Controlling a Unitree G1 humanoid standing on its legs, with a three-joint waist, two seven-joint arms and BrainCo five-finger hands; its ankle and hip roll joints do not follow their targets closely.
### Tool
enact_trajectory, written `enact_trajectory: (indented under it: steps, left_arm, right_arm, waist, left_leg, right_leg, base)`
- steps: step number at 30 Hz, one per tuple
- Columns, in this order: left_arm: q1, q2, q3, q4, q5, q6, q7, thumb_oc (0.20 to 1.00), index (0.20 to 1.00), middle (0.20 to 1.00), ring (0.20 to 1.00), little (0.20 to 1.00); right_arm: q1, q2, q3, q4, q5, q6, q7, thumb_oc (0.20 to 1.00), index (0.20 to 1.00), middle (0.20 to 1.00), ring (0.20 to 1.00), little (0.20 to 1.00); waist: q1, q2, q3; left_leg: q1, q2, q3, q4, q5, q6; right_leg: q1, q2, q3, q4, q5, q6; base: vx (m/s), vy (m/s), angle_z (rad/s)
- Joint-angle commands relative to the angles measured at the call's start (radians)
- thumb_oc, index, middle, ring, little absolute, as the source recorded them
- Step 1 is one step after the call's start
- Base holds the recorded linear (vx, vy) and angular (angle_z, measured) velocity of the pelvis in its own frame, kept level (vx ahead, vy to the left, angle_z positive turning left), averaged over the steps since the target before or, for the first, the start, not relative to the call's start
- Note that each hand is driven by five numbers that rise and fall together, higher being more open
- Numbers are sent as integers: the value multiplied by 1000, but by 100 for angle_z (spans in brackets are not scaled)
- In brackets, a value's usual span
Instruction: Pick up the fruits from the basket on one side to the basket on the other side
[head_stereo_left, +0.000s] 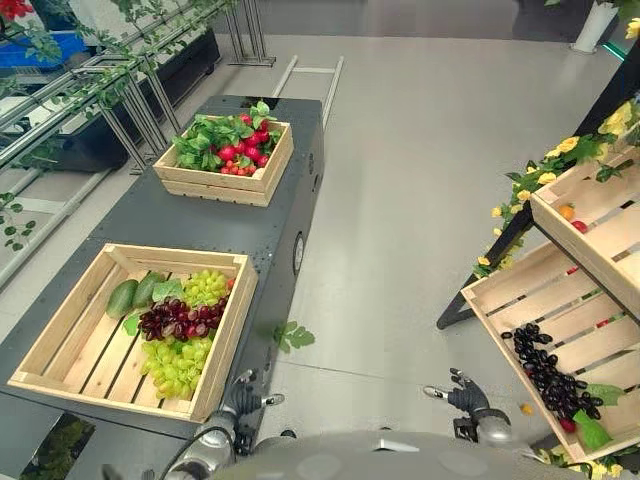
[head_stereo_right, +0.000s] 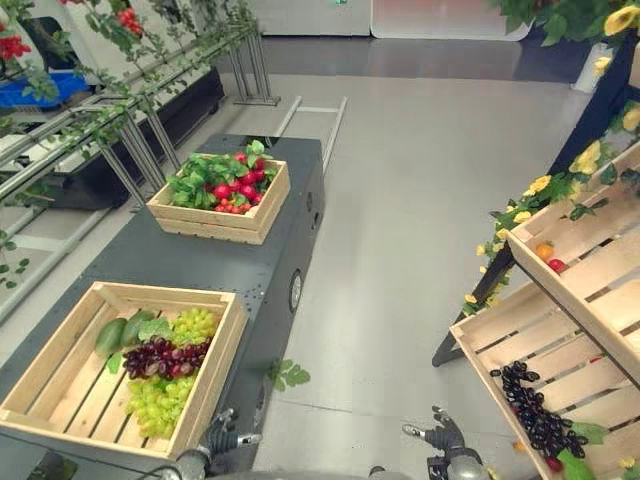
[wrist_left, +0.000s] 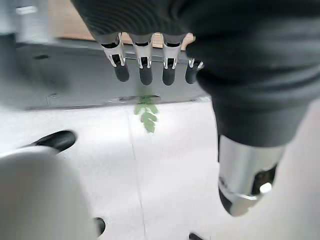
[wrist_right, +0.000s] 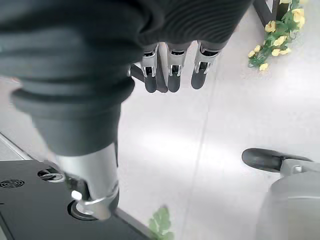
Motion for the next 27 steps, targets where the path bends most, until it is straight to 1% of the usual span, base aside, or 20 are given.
enact_trajectory:
  steps: [1, 5, 13, 18, 20, 21, 24, 27]
  left_arm:
    - [-87, -9, 19, 33, -30, -26, 13, 1000, 1000, 1000, 1000, 1000]
    - [-84, -14, 38, 39, -79, -14, 0, 1000, 1000, 1000, 1000, 1000]
    - [-90, -21, 41, 56, -72, -15, 13, 1000, 1000, 1000, 1000, 1000]
    - [-98, -19, 30, 34, -68, -24, 23, 1000, 1000, 1000, 1000, 1000]
    - [-106, -9, 15, -10, -72, -35, 17, 1000, 1000, 1000, 1000, 1000]
    - [-116, 4, -13, -65, -60, -50, 15, 1000, 1000, 1000, 1000, 1000]
    - [-131, 39, -41, -182, -42, -65, 21, 1000, 1000, 1000, 1000, 1000]
    - [-143, 107, -49, -397, -46, -78, 22, 1000, 1000, 1000, 1000, 1000]
  right_arm:
    - [-63, 9, 30, 27, -15, -19, -15, 1000, 1000, 1000, 1000, 1000]
    - [-62, 11, 34, 22, -13, -18, -15, 1000, 1000, 1000, 1000, 1000]
    - [-65, 18, 39, 29, -13, -15, -16, 1000, 1000, 1000, 1000, 1000]
    - [-67, 18, 35, 37, -11, -14, -18, 1000, 1000, 1000, 1000, 1000]
    - [-67, 15, 40, 34, -15, -14, -18, 1000, 1000, 1000, 1000, 1000]
    - [-68, 12, 43, 30, -18, -14, -20, 1000, 1000, 1000, 1000, 1000]
    - [-68, 6, 47, 21, -25, -14, -18, 1000, 1000, 1000, 1000, 1000]
    - [-66, 0, 40, 3, -19, -13, -13, 1000, 1000, 1000, 1000, 1000]
  waist:
    - [-10, -41, 8]
    - [-8, -43, 11]
    - [-5, -45, 10]
    - [-5, -45, 6]
    - [-6, -42, 7]
    - [-8, -42, 6]
    - [-9, -39, 6]
    - [-10, -35, 7]
  left_leg:
    - [3, -43, -61, 31, -61, 29]
    - [4, -41, -63, 32, -61, 29]
    - [7, -43, -64, 31, -63, 31]
    - [-1, -46, -64, 34, -54, 31]
    - [9, -43, -64, 30, -63, 30]
    - [0, -46, -63, 33, -55, 30]
    - [1, -47, -61, 33, -55, 30]
    - [1, -48, -60, 34, -54, 29]
  right_leg:
    - [-37, -47, -22, 76, 11, 81]
    - [-34, -47, -23, 76, 10, 81]
    - [-30, -46, -24, 75, 9, 80]
    - [-38, -49, -24, 75, 18, 79]
    - [-30, -48, -24, 75, 9, 80]
    - [-37, -49, -23, 75, 18, 79]
    - [-38, -50, -22, 75, 19, 81]
    - [-39, -50, -21, 77, 20, 83]
  base:
    - [-80, -7, 15]
    - [9, 0, 0]
    - [0, 0, 0]
    - [0, 0, 0]
    - [17, 2, 0]
    - [0, 0, 0]
    - [-12, 1, 0]
    - [0, 0, 0]
